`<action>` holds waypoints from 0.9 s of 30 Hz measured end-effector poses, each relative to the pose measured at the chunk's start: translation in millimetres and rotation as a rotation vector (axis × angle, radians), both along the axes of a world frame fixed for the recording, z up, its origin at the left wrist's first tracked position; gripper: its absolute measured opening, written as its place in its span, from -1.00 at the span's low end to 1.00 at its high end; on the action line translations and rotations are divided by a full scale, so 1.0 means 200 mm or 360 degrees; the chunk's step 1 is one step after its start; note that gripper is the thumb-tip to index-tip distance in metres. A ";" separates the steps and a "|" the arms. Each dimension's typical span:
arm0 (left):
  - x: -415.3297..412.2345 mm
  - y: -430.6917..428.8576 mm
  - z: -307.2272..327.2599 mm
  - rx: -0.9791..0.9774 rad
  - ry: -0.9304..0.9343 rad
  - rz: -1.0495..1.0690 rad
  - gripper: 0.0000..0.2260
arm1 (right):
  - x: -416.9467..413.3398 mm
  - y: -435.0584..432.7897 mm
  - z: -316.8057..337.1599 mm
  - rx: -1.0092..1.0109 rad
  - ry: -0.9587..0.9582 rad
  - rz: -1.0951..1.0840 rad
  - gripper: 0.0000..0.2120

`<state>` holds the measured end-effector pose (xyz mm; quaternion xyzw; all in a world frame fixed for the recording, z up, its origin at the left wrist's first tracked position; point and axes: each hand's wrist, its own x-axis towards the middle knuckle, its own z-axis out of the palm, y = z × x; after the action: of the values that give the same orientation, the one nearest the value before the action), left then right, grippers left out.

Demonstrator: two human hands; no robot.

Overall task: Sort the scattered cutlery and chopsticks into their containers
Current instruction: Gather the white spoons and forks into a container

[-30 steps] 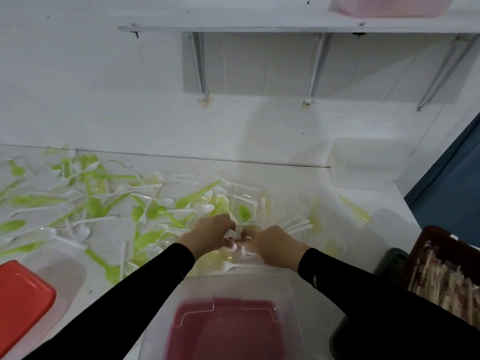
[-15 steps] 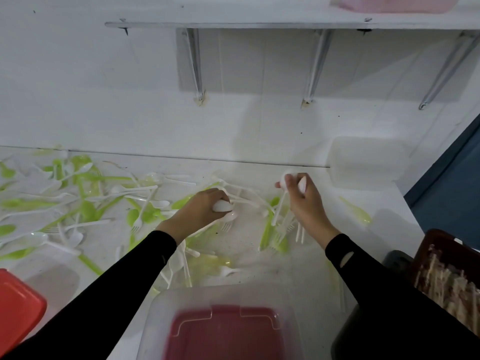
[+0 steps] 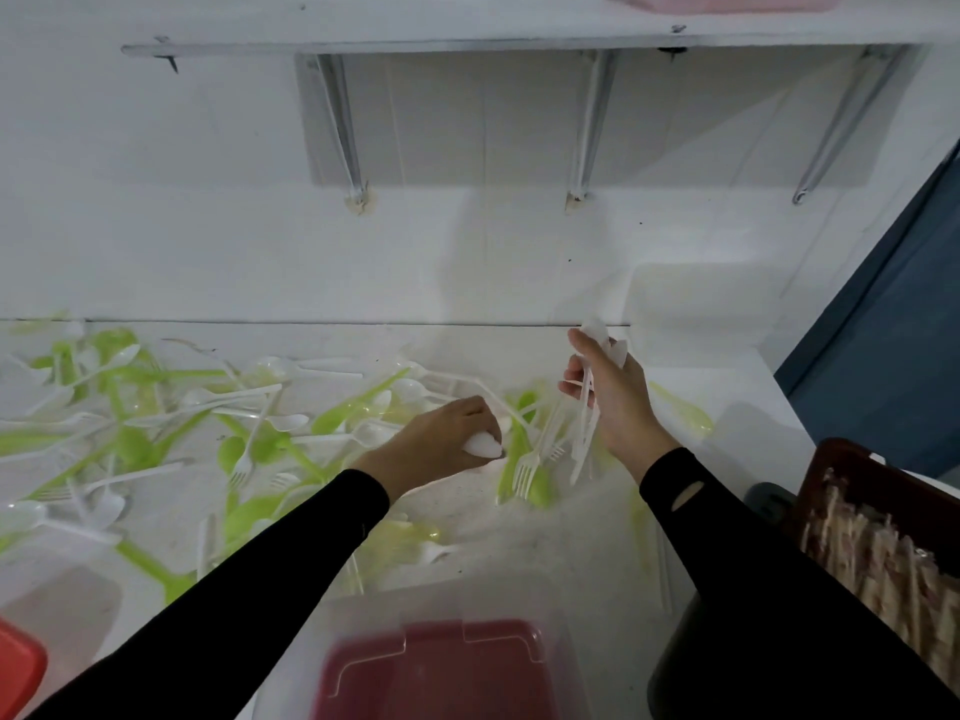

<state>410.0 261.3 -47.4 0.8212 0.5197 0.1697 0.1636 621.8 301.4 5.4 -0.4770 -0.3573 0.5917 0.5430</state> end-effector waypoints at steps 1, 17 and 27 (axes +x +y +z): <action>0.01 0.01 0.00 -0.0014 -0.0106 -0.0013 -0.83 | 0.00 0.01 -0.01 -0.0030 0.0045 0.0005 -0.89; -0.03 0.08 0.24 -0.0271 -0.1698 0.0828 -0.87 | -0.09 -0.05 -0.04 -0.0289 -0.0103 0.0302 -0.81; 0.19 0.02 0.29 -0.0179 -0.2300 0.0910 -0.95 | -0.08 -0.04 -0.01 -0.0601 0.0261 0.0308 -0.75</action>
<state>447.0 266.2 11.6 0.3316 0.4836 0.6716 0.4530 606.3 293.2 3.5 -0.4839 -0.2389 0.7341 0.4121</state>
